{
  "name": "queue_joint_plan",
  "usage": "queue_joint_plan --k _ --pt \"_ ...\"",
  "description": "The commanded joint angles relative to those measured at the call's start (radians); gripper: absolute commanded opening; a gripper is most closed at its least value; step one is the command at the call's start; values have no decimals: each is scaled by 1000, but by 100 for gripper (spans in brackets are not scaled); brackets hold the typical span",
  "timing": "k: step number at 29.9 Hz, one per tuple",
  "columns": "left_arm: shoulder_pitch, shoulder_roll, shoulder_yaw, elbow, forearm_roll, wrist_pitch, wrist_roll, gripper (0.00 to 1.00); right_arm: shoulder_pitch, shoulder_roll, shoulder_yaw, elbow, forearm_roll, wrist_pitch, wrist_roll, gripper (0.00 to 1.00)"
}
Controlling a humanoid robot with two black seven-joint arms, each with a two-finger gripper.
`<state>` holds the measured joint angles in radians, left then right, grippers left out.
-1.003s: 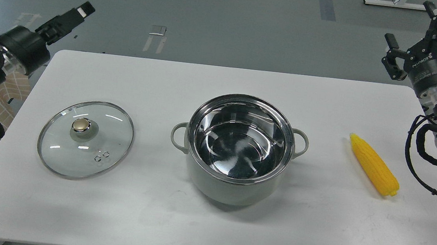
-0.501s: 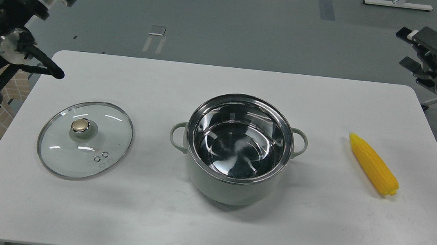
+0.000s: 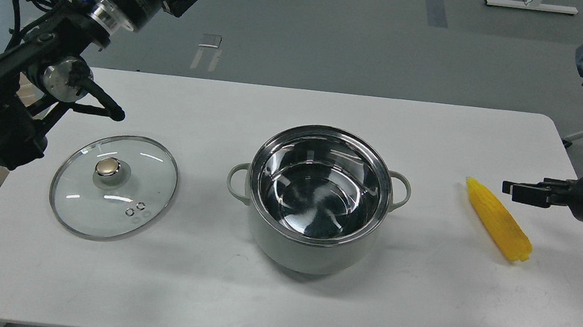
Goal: Open pot and put corn in
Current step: 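Reach the right gripper to the yellow corn cob and grasp it, then lift the corn with the right gripper and lower it into the pot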
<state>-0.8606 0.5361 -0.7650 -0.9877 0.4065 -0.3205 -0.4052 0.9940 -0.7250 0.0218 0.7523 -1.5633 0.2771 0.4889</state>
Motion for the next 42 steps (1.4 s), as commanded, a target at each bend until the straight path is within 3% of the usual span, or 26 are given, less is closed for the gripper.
queue_joint_plan --k 1,9,14,17,18,20,21,22,25,32,35,42 --pt "0 2 -2 -2 0 0 0 97 -20 59 -7 -63 -29 -4 0 100" --pt "-1 4 -11 -6 0 -3 0 97 -52 115 -19 -134 -50 -22 0 99" --pt "-1 4 -11 -9 0 -3 2 97 -52 147 -57 -137 -50 -24 0 89" --pt "-3 5 -11 -9 0 -2 0 97 -52 157 -69 -155 -50 -24 0 68" --pt "-1 5 -11 -9 0 -2 0 97 -52 159 -69 -163 -50 -24 0 53" --pt "-1 5 -11 -9 0 -2 0 97 -54 161 -69 -162 -50 -24 0 35" --pt "0 5 -11 -11 0 -2 0 97 -54 161 -69 -160 -49 -24 0 20" --pt "0 7 -11 -12 0 -2 0 97 -54 161 -68 -156 -49 -26 0 11" --pt "0 7 -13 -12 0 -2 0 97 -40 148 -66 -122 -46 -26 0 0" --pt "0 7 -13 -12 0 -2 0 97 48 58 -49 42 -37 -24 0 0" --pt "0 5 -13 -12 0 -2 0 97 171 -3 -46 165 -27 -10 0 0" --pt "-3 -1 -13 -14 0 0 3 97 379 7 -51 314 -27 89 0 0"
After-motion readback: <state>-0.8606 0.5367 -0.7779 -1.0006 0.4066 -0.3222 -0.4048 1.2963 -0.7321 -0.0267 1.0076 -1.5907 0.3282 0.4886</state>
